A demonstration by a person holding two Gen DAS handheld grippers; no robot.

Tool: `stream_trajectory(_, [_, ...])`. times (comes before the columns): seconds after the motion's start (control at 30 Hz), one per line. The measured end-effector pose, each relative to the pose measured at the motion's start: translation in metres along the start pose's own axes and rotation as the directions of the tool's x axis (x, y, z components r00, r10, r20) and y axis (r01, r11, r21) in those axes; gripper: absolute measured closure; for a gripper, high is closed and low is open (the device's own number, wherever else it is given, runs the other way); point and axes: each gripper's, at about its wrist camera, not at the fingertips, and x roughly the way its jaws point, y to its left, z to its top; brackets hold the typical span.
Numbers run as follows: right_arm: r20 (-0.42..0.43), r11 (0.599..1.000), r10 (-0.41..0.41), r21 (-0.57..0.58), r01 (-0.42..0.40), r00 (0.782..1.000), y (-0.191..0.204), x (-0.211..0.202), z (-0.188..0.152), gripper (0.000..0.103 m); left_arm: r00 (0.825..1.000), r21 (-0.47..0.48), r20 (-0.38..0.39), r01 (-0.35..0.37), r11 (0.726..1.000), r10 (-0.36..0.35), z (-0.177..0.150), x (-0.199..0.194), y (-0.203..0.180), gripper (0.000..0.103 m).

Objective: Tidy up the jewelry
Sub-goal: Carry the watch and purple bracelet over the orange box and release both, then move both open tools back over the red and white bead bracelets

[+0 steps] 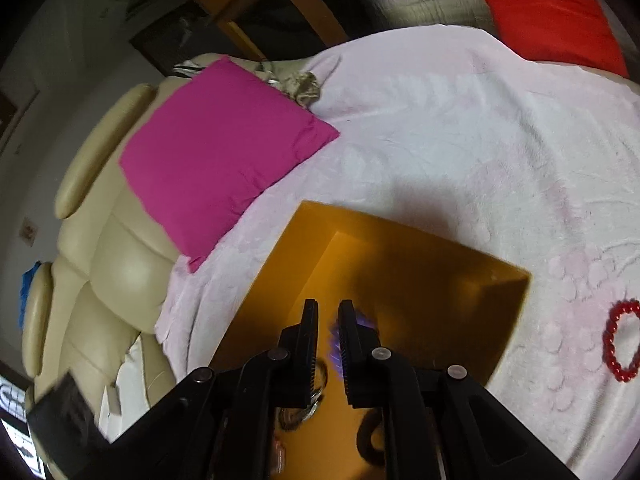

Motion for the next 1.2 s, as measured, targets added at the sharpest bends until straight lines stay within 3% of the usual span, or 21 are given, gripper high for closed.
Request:
stream_trajectory(0.07, [0.024, 1.000, 0.007, -0.002, -0.007, 1.000, -0.001, -0.008, 0.001, 0.080, 1.000, 0.019, 0.010, -0.013, 1.000, 0.012, -0.002, -0.003, -0.005, 0.087])
stream_trajectory(0.13, [0.065, 1.000, -0.007, -0.030, 0.009, 0.998, -0.004, -0.026, -0.002, 0.080, 0.999, 0.042, 0.028, -0.018, 0.999, 0.017, 0.000, -0.010, -0.012, 0.082])
stream_trajectory(0.27, [0.142, 0.996, -0.060, -0.062, 0.069, 0.988, -0.023, -0.074, -0.014, 0.080, 0.995, 0.096, 0.093, -0.035, 0.995, 0.026, 0.001, -0.028, -0.036, 0.053])
stream_trajectory(0.47, [0.220, 0.986, -0.150, -0.037, 0.162, 0.964, -0.071, -0.152, -0.041, 0.080, 0.978, 0.197, 0.198, -0.105, 0.975, 0.065, -0.003, -0.058, -0.082, 0.052])
stream_trajectory(0.7, [0.271, 0.974, -0.222, 0.027, 0.223, 0.937, -0.122, -0.213, -0.077, 0.079, 0.962, 0.299, 0.265, -0.146, 0.943, 0.065, -0.011, -0.079, -0.132, 0.050])
stream_trajectory(0.83, [0.303, 0.969, -0.245, 0.075, 0.233, 0.921, -0.146, -0.236, -0.093, 0.059, 0.958, 0.339, 0.279, -0.168, 0.926, 0.072, -0.016, -0.085, -0.159, 0.048])
stream_trajectory(0.9, [0.332, 0.965, -0.262, 0.098, 0.243, 0.906, -0.158, -0.245, -0.099, 0.058, 0.957, 0.355, 0.280, -0.172, 0.919, 0.071, -0.019, -0.086, -0.171, 0.047])
stream_trajectory(1.03, [0.337, 0.964, -0.256, 0.155, 0.215, 0.906, -0.185, -0.256, -0.105, 0.058, 0.957, 0.386, 0.282, -0.176, 0.906, 0.065, -0.025, -0.086, -0.197, 0.046])
stream_trajectory(1.1, [0.333, 0.959, -0.269, 0.179, 0.219, 0.904, -0.198, -0.260, -0.107, 0.058, 0.957, 0.406, 0.283, -0.176, 0.897, 0.059, -0.029, -0.085, -0.212, 0.038])
stream_trajectory(1.2, [0.326, 0.953, -0.275, 0.217, 0.212, 0.904, -0.217, -0.268, -0.110, 0.058, 0.957, 0.429, 0.286, -0.170, 0.887, 0.045, -0.034, -0.081, -0.232, 0.037])
